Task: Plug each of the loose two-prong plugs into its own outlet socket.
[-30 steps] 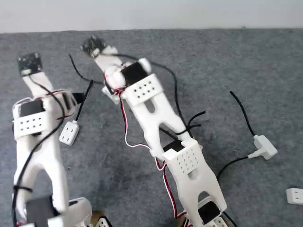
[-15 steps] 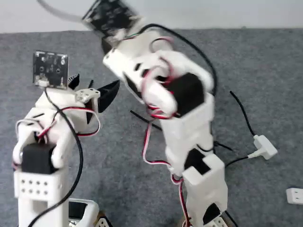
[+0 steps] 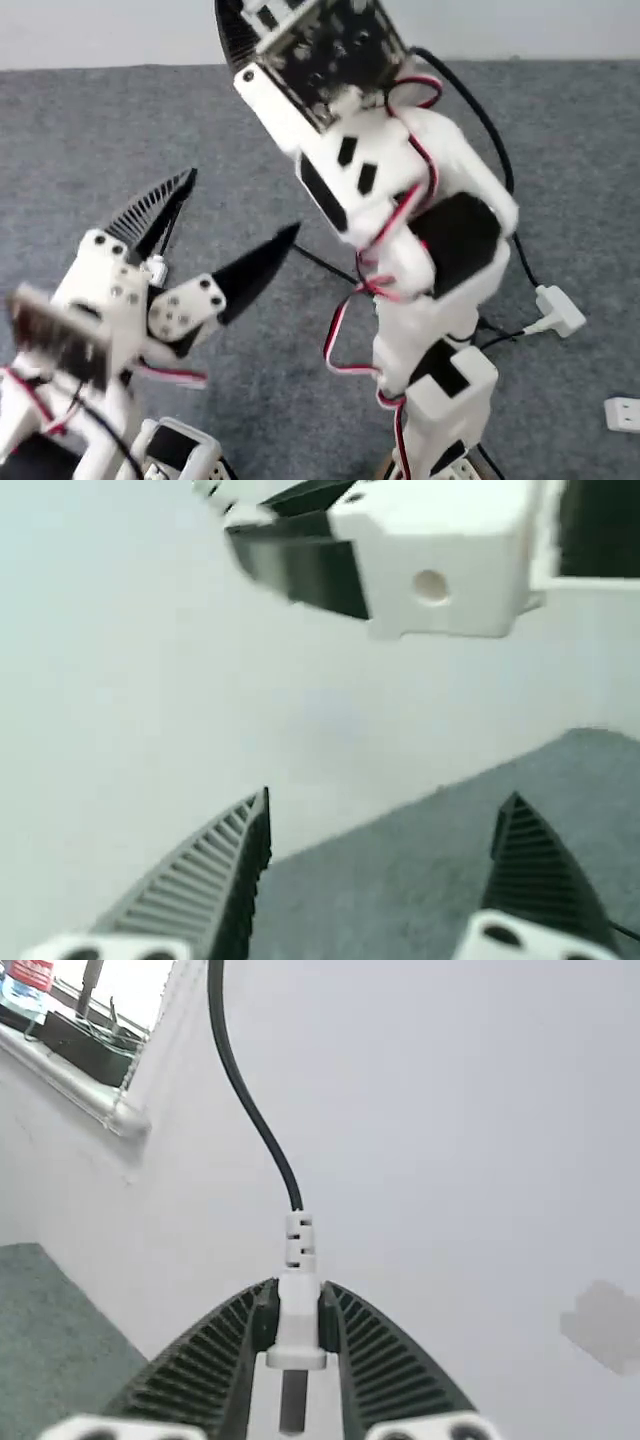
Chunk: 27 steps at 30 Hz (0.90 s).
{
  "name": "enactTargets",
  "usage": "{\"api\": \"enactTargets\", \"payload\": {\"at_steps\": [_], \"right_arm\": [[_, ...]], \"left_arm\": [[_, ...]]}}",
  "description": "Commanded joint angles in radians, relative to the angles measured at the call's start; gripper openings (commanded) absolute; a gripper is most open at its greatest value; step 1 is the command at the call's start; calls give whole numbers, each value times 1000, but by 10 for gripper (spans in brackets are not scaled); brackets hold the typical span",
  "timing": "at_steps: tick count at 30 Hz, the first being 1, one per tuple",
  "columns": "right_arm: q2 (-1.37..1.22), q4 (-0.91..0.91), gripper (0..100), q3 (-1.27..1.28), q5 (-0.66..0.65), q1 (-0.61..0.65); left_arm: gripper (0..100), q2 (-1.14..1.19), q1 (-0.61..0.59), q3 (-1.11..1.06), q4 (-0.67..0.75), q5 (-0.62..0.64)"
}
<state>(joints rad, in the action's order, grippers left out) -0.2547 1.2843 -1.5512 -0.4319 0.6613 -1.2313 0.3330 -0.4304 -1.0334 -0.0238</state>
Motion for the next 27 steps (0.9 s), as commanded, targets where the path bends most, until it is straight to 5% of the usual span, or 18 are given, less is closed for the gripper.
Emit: {"api": "enactTargets", "payload": {"at_steps": [1,7,18,27], "right_arm": [[77,16,8,0,-8,96],[97,91,8,0,-91,268],[107,246,8,-6,-101,288],[111,294,8,-6,-100,364]], "left_arm": [[346,-80,55,-12,84,-78],[346,-226,61,-209,258,-98],[346,-454,55,-521,512,-216],[347,-482,115,-562,523,-227]]}}
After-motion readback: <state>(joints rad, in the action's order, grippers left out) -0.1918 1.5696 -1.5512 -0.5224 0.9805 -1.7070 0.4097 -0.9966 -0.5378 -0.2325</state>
